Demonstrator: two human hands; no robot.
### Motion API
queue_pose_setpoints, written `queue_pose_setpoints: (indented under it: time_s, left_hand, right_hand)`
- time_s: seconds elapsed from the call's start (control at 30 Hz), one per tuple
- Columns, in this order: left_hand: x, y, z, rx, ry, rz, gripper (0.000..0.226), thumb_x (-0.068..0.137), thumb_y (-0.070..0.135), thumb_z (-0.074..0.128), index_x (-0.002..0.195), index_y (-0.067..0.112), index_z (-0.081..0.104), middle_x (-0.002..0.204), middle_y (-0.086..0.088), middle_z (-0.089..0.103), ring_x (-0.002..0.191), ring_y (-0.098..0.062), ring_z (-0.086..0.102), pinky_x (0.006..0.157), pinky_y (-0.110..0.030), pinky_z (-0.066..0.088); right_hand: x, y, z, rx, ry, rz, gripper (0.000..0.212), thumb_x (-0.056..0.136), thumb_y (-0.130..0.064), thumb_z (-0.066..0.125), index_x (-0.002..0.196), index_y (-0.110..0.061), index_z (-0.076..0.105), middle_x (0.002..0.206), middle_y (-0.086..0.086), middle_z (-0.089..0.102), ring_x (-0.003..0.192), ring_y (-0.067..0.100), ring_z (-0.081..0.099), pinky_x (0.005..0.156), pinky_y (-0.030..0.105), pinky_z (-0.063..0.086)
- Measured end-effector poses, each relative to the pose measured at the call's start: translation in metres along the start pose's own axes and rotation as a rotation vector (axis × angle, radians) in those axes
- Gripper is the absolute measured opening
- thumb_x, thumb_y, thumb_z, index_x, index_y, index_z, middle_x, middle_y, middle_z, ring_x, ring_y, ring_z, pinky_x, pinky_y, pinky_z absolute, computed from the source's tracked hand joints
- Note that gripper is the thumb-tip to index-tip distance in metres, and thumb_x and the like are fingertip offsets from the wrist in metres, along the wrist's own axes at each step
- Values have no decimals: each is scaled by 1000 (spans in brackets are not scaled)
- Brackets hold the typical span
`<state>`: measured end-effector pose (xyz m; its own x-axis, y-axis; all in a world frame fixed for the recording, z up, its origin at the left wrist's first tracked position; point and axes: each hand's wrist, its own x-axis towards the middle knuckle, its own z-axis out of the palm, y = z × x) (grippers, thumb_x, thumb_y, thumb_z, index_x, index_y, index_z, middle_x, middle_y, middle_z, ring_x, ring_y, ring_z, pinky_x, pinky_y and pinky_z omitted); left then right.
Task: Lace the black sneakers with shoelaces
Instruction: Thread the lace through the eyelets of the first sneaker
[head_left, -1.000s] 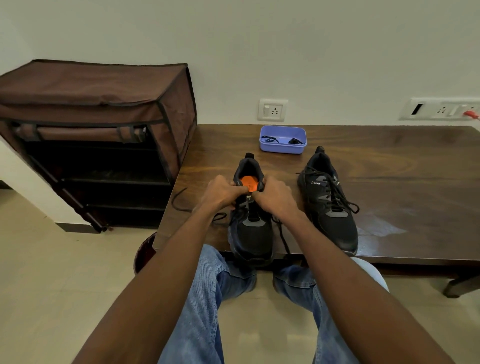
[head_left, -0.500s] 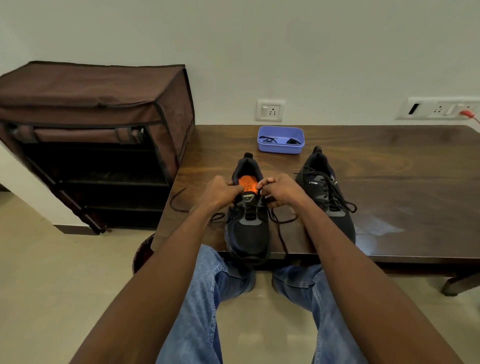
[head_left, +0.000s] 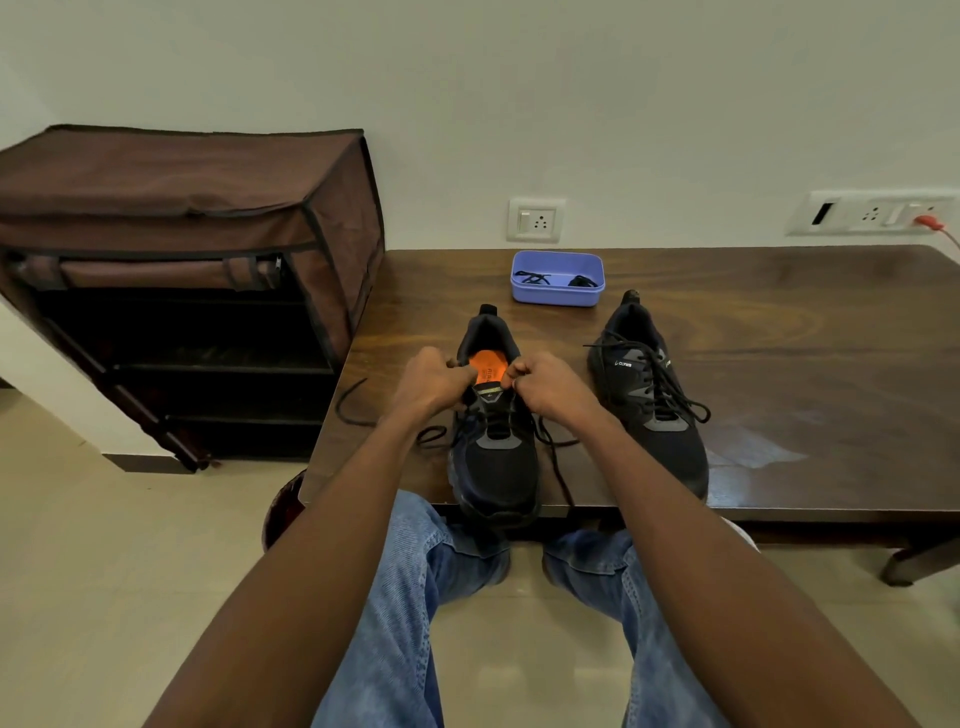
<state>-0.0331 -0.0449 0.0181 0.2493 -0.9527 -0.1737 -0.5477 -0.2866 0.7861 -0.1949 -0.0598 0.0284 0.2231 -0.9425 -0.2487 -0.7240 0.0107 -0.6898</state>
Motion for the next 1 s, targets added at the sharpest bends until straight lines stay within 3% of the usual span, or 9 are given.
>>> queue_pose_setpoints:
  time_s: [0.1, 0.17, 0.23, 0.37, 0.53, 0.63, 0.77, 0.87, 1.0]
  left_hand:
    - [0, -1, -1, -70, -5, -28, 15, 91, 15, 64, 86, 2, 69, 75, -11, 73, 63, -17, 73, 70, -37, 63]
    - [0, -1, -1, -86, 8, -42, 15, 91, 15, 65, 86, 2, 69, 77, -12, 73, 60, -16, 72, 67, -35, 63]
    - [0, -2, -1, -98, 15, -51, 15, 91, 16, 66, 85, 2, 69, 77, -12, 73, 60, -16, 72, 66, -34, 63]
    - [-1, -2, -1, -97, 9, -42, 18, 91, 16, 67, 81, 2, 69, 77, -14, 73, 64, -20, 73, 69, -37, 63]
    - [1, -3, -2, -97, 32, -37, 24, 90, 14, 65, 67, 7, 61, 73, -14, 69, 67, -21, 72, 71, -41, 63]
    - [3, -5, -4, -122, 55, -75, 26, 89, 16, 64, 65, 9, 60, 68, -10, 67, 60, -22, 70, 72, -45, 63]
    - [2, -1, -1, -130, 11, -69, 21, 90, 16, 64, 71, 7, 62, 63, -8, 63, 53, -19, 64, 72, -46, 63]
    - [0, 0, 1, -121, -23, -79, 21, 94, 18, 62, 80, 2, 66, 65, -14, 66, 52, -23, 64, 65, -42, 61]
    - [-4, -2, -2, -98, -53, -70, 23, 96, 24, 61, 84, 4, 66, 69, -12, 66, 48, -19, 62, 45, -27, 50]
  right_hand:
    - [-4, -4, 10, -122, -24, -62, 21, 98, -15, 51, 97, -20, 71, 104, 3, 67, 95, 22, 63, 86, 39, 53]
    - [-7, -5, 16, -130, -135, -85, 17, 100, -23, 55, 89, -18, 68, 86, 2, 63, 78, 18, 60, 70, 33, 50]
    - [-7, -4, 18, -108, -171, -88, 19, 98, -24, 60, 80, -19, 64, 76, 1, 59, 70, 16, 57, 65, 32, 46]
    - [-6, 1, 22, -48, -65, -77, 29, 92, -22, 69, 64, -24, 63, 70, -2, 59, 70, 16, 56, 63, 29, 41]
    - [-8, 4, 19, 219, 153, -48, 13, 92, -14, 67, 85, -11, 77, 83, 2, 70, 79, 15, 62, 71, 29, 48]
    - [-5, 6, 22, 428, 266, 92, 25, 93, -4, 55, 69, -9, 63, 69, 5, 59, 67, 18, 55, 63, 34, 45]
    - [8, 16, 34, 670, 304, 322, 18, 85, 0, 43, 86, -6, 60, 75, 8, 54, 63, 21, 50, 53, 34, 38]
    - [-1, 6, 26, 429, 328, 235, 14, 87, -4, 49, 84, -14, 59, 81, 5, 55, 73, 22, 54, 66, 37, 47]
    - [-1, 1, 28, 97, 263, -109, 32, 88, -8, 60, 118, -17, 69, 120, 7, 57, 110, 25, 57, 95, 40, 50]
